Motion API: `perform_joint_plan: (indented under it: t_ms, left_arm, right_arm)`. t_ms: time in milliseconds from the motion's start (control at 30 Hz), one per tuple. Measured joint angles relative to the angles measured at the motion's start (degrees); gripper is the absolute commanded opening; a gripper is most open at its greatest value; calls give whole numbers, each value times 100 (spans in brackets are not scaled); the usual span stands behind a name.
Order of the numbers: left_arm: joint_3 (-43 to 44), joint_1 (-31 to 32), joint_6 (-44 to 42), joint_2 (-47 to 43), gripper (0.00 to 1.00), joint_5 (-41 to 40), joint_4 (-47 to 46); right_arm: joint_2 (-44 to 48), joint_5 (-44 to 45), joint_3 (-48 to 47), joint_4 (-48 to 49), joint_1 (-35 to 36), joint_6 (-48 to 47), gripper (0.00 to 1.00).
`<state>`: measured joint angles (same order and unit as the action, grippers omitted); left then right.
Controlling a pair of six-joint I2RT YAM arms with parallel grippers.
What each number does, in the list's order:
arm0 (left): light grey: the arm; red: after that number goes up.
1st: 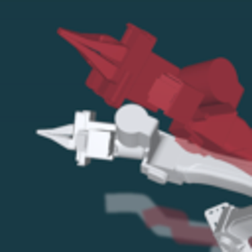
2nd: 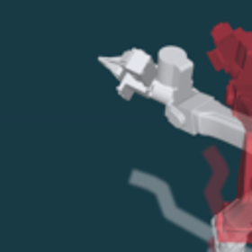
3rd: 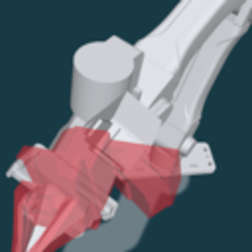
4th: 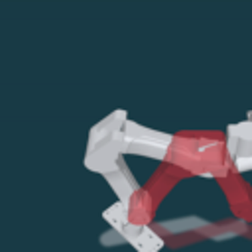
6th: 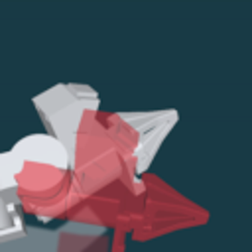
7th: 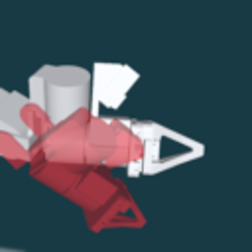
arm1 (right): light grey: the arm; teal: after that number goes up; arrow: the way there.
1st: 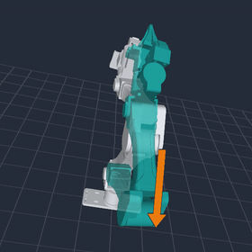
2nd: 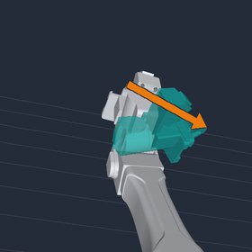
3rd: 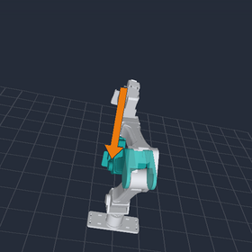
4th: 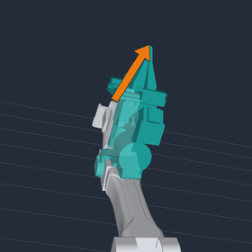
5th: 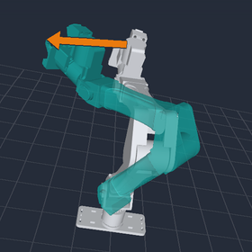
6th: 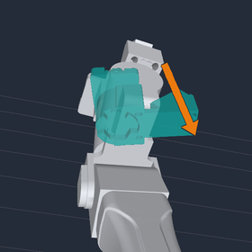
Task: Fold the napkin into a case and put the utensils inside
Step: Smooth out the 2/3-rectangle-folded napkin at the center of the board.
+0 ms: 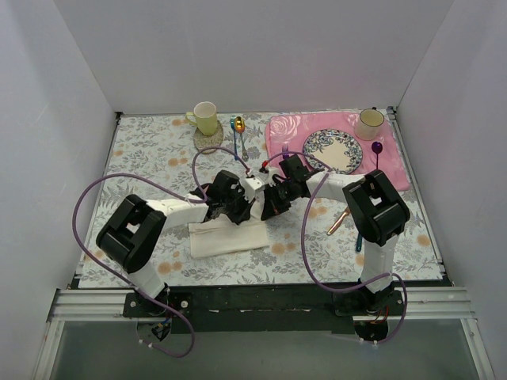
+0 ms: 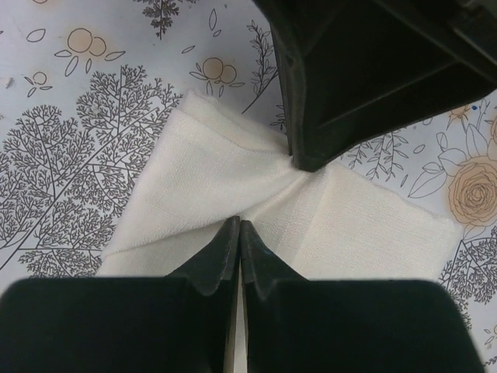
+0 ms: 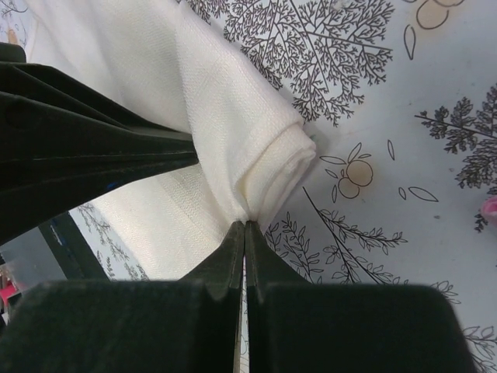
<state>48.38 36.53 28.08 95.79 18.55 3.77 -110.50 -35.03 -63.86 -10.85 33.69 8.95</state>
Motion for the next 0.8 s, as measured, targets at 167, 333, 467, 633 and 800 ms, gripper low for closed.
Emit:
perform_joint_plan:
  t_ms: [167, 333, 467, 633, 800]
  left_arm:
    - [-208, -7, 17, -260, 1, 24, -9]
    - [175, -116, 201, -302, 2, 98, 350]
    - [702, -203, 376, -245, 1, 116, 442]
    - [931, -210, 479, 74, 0, 146, 358]
    - [702, -210, 522, 426, 0, 151, 339]
  right_arm:
    - [9, 42, -20, -109, 20, -20, 1]
    - [-26, 20, -48, -127, 13, -17, 1]
    - [-31, 13, -48, -125, 13, -15, 1]
    - [-28, 15, -46, -122, 13, -15, 1]
    - [0, 17, -2, -72, 13, -7, 6]
